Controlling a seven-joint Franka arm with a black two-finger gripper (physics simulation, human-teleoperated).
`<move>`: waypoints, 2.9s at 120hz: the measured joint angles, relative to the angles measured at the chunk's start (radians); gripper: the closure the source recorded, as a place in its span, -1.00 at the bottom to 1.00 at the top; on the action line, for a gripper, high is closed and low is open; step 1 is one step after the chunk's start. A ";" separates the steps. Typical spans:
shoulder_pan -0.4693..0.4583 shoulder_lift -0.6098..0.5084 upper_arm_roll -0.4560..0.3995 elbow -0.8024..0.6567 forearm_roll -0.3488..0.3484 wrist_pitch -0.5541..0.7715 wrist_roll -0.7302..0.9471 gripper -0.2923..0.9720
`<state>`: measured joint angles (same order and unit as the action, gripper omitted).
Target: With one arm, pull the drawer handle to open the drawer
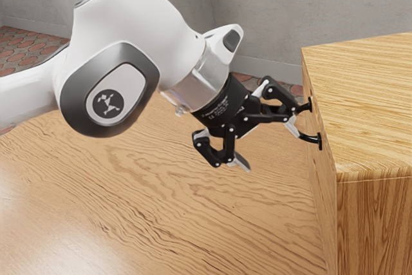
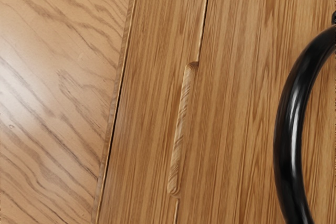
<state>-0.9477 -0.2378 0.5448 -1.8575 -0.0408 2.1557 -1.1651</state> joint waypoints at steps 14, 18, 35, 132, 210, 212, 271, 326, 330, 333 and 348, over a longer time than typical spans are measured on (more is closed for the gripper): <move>0.013 -0.027 -0.001 -0.020 -0.001 0.001 0.012 -0.54; 0.016 -0.032 -0.002 -0.026 -0.002 0.001 0.015 -0.54; 0.021 -0.038 -0.003 -0.020 0.003 0.004 0.026 -0.54; 0.022 0.027 0.024 -0.037 -0.002 0.101 0.053 -0.54; 0.223 -0.201 -0.092 -0.244 0.002 0.093 0.058 -0.54; 0.228 -0.206 -0.096 -0.249 0.002 0.093 0.058 -0.54; 0.273 -0.281 -0.104 -0.309 0.013 0.087 0.057 -0.53; 0.332 -0.359 -0.105 -0.380 0.030 0.076 0.057 -0.53; 0.335 -0.369 -0.106 -0.384 0.031 0.073 0.057 -0.53; 0.339 -0.376 -0.106 -0.388 0.032 0.071 0.057 -0.54; 0.350 -0.401 -0.106 -0.402 0.038 0.063 0.057 -0.54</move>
<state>-0.5980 -0.6391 0.4389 -2.2600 -0.0028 2.2187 -1.1079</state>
